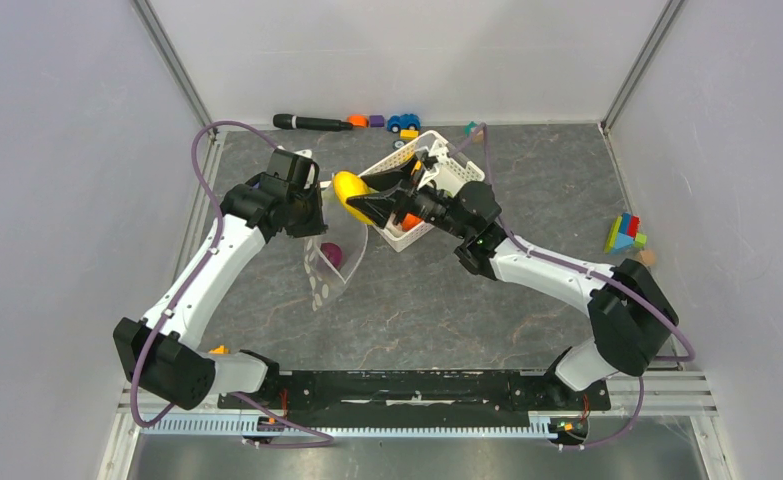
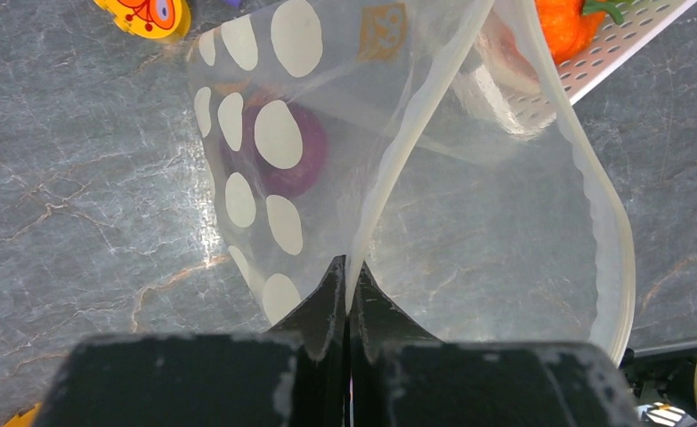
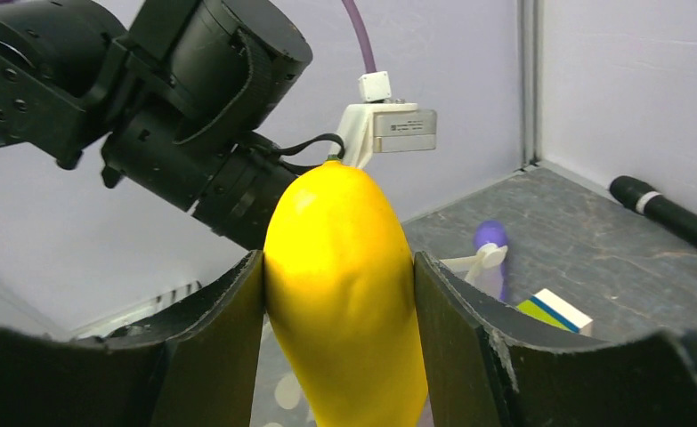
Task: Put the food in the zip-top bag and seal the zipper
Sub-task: Place the fake fruit in the zipper food storage bag.
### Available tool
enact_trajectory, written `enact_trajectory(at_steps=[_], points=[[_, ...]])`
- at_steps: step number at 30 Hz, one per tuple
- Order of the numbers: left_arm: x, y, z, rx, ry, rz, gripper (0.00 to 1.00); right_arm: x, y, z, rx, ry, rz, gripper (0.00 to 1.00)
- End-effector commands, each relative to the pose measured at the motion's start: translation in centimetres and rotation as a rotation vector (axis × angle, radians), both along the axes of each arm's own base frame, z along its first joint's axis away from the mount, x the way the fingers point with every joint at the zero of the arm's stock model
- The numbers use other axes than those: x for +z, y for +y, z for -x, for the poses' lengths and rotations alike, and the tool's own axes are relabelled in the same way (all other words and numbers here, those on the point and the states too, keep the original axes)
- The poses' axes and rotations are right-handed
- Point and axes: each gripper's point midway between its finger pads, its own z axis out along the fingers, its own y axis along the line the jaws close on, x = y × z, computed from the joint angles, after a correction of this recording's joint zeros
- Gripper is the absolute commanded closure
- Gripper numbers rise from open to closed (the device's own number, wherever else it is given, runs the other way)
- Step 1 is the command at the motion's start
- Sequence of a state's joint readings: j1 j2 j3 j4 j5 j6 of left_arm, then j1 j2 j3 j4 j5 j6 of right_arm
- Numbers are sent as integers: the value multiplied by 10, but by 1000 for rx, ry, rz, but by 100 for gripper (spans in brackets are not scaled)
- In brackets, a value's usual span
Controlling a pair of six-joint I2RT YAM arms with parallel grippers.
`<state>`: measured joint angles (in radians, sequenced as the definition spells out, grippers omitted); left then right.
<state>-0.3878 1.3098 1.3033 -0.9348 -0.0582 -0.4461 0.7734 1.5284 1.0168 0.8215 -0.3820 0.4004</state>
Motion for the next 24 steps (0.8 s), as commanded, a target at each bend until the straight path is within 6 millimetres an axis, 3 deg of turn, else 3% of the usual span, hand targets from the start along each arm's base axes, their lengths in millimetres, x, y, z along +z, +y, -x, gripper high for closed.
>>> enact_trajectory(at_steps=[1, 5, 14, 24], points=[[11, -5, -2, -28, -42, 34, 98, 41, -5, 23, 58, -19, -193, 92], [11, -5, -2, -30, -42, 35, 98, 21, 0, 20, 37, 45, -194, 92], [11, -8, -1, -43, -42, 51, 98, -2, 13, 19, 11, 137, -217, 91], [11, -8, -2, -42, -47, 47, 98, -37, 3, 4, -137, 223, -147, 80]])
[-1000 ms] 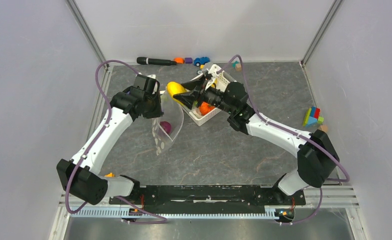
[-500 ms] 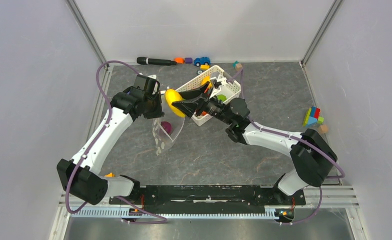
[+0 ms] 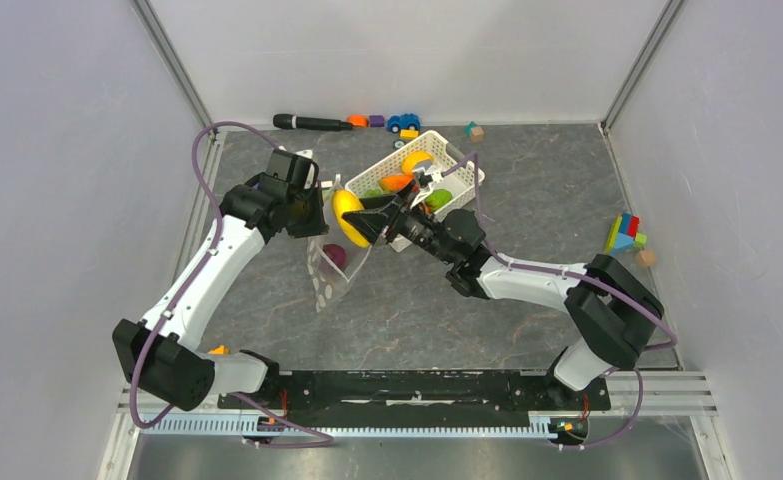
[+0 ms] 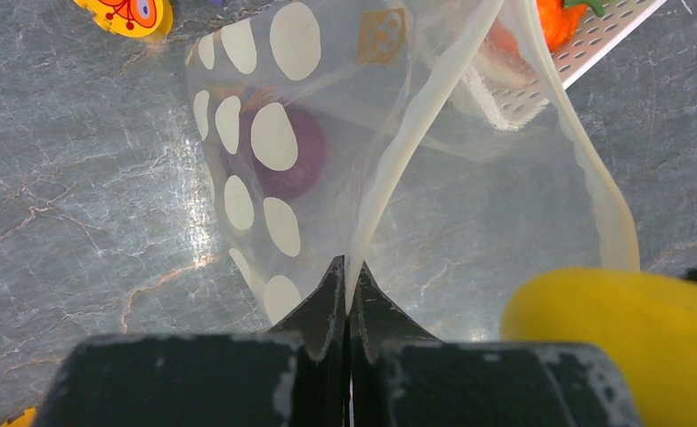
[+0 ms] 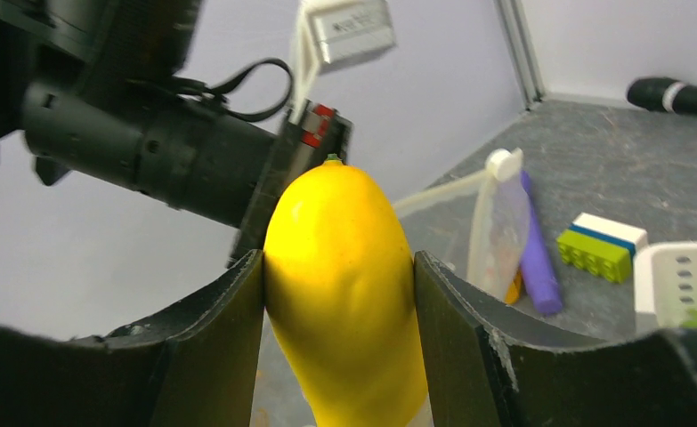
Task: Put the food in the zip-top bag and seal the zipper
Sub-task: Place the fake fruit in the zipper food storage bag.
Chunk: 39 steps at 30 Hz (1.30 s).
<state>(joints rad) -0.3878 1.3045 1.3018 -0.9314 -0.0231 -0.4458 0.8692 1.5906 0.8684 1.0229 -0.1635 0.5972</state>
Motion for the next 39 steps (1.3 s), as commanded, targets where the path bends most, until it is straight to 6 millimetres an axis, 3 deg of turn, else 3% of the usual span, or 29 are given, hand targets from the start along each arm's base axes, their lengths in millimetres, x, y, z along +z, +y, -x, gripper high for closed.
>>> enact_trajectory(at_steps=[1, 6, 19, 28, 30, 34, 39], points=[[10, -3, -4, -23, -49, 21, 98, 6, -10, -8, -83, 11, -9, 78], [12, -1, -4, -17, -59, 20, 98, 1, -7, -9, -116, 21, 26, 70], [15, -1, -3, -17, -68, 21, 98, -6, -2, -8, -181, 27, 128, 26], [16, 0, -2, -16, -73, 25, 98, 9, 4, -4, -145, -13, 140, 3], [16, -1, -2, -16, -70, 24, 98, 16, 9, -5, -133, -61, 179, 2], [16, -1, -2, -17, -70, 25, 98, 9, 25, -16, -70, -104, 363, 2], [17, 0, -2, -13, -76, 21, 98, 24, 11, -24, -48, -128, 347, 2]])
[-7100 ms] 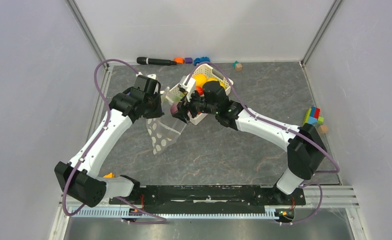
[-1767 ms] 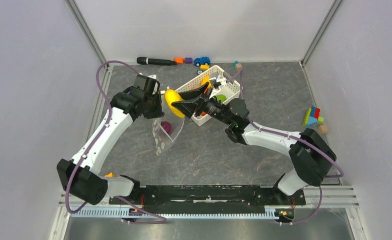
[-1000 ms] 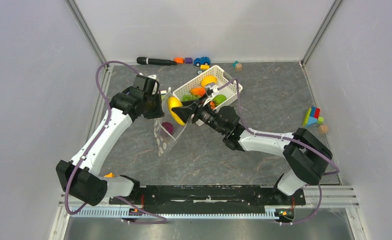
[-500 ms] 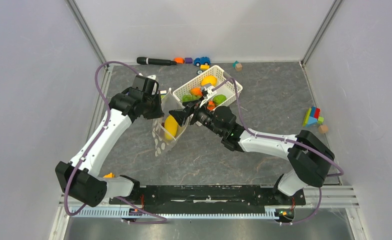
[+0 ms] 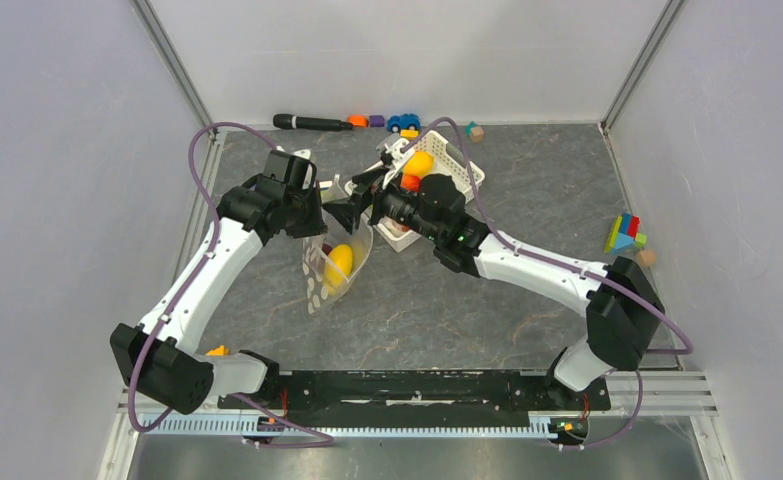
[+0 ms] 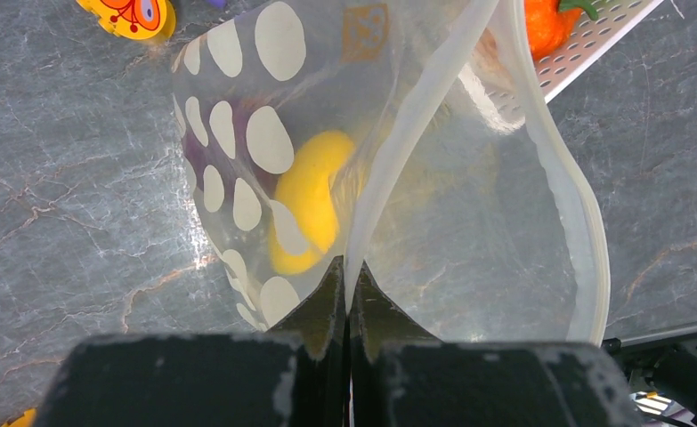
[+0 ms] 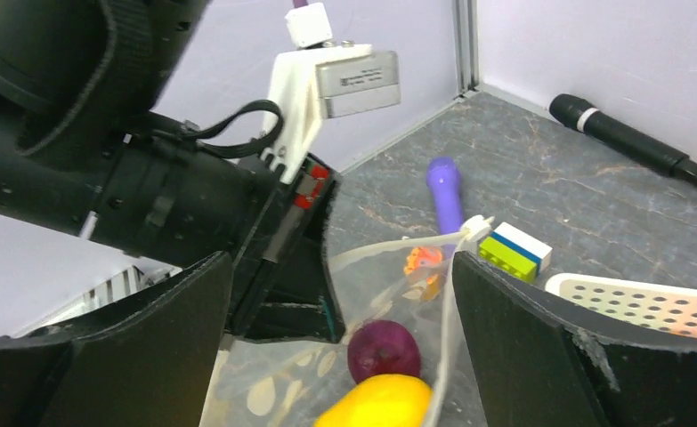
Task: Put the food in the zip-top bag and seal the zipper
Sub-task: Place the fake fruit in the zipper food storage bag, then pick up the fake vegetable from the bin.
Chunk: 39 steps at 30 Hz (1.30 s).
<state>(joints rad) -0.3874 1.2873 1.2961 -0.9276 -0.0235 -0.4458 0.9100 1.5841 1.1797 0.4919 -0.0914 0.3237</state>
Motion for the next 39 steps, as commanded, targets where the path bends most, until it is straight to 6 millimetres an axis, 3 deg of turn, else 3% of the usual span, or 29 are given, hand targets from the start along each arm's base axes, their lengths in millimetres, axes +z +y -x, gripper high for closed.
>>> enact_trajectory(at_steps=[1, 5, 8, 12, 19, 27, 32, 39], points=[[14, 1, -4, -9, -64, 13, 98, 9, -14, -7, 47, -48, 57, 2], [14, 2, -4, -6, -65, 6, 98, 17, -33, -27, 96, 11, 46, 2], [14, 3, -5, -1, -69, 4, 98, 8, -52, -45, 99, 112, 29, 2], [15, 5, -5, 8, -75, -6, 98, -25, -82, -81, -70, 228, 106, 2], [14, 7, -5, 11, -76, -15, 98, -89, -139, -135, -466, 348, 421, 2], [12, 8, -6, 15, -71, -22, 98, -125, -147, -150, -530, 419, 550, 2], [9, 6, -7, 10, -60, -22, 98, -154, -140, -153, -506, 475, 619, 2], [9, 7, -7, 12, -59, -26, 98, -175, -125, -156, -492, 480, 707, 2]])
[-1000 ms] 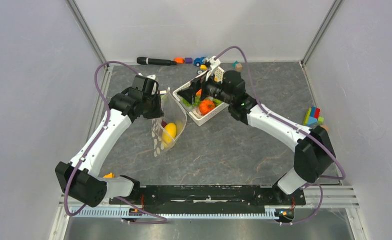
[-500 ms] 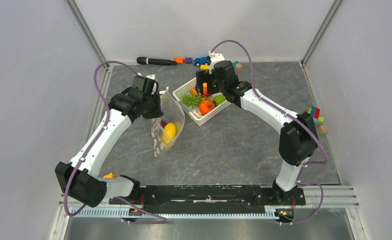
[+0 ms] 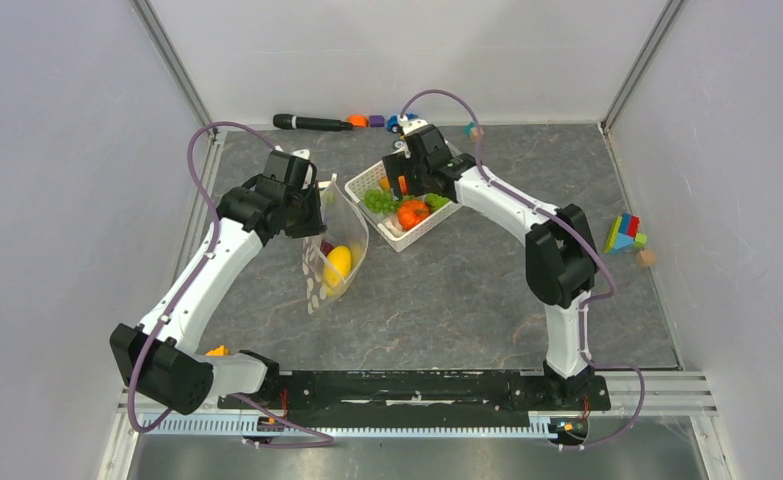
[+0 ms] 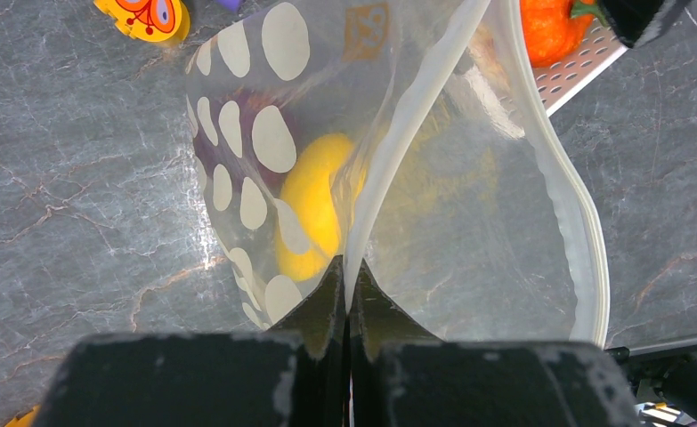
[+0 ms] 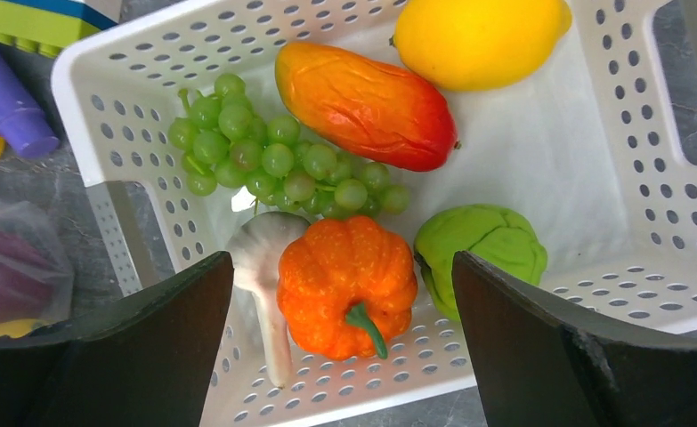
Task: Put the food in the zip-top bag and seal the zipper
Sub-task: Pick up the fake vegetable from the bin.
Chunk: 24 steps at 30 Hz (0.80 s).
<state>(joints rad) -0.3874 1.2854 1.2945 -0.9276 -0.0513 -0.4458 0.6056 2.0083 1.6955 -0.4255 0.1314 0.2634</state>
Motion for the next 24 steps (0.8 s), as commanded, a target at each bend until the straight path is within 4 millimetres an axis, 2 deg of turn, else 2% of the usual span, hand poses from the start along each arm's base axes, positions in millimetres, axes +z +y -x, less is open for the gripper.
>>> enact_trajectory(at_steps=[1, 16, 24], points=[[9, 3, -6, -4, -51, -6, 98, 4, 9, -2, 7, -17, 54, 2], [7, 1, -5, -11, -42, -4, 98, -32, 15, 13, -11, 19, 172, 6], [7, 1, -5, -11, -41, -3, 98, -41, 15, 15, -33, 19, 219, 12]])
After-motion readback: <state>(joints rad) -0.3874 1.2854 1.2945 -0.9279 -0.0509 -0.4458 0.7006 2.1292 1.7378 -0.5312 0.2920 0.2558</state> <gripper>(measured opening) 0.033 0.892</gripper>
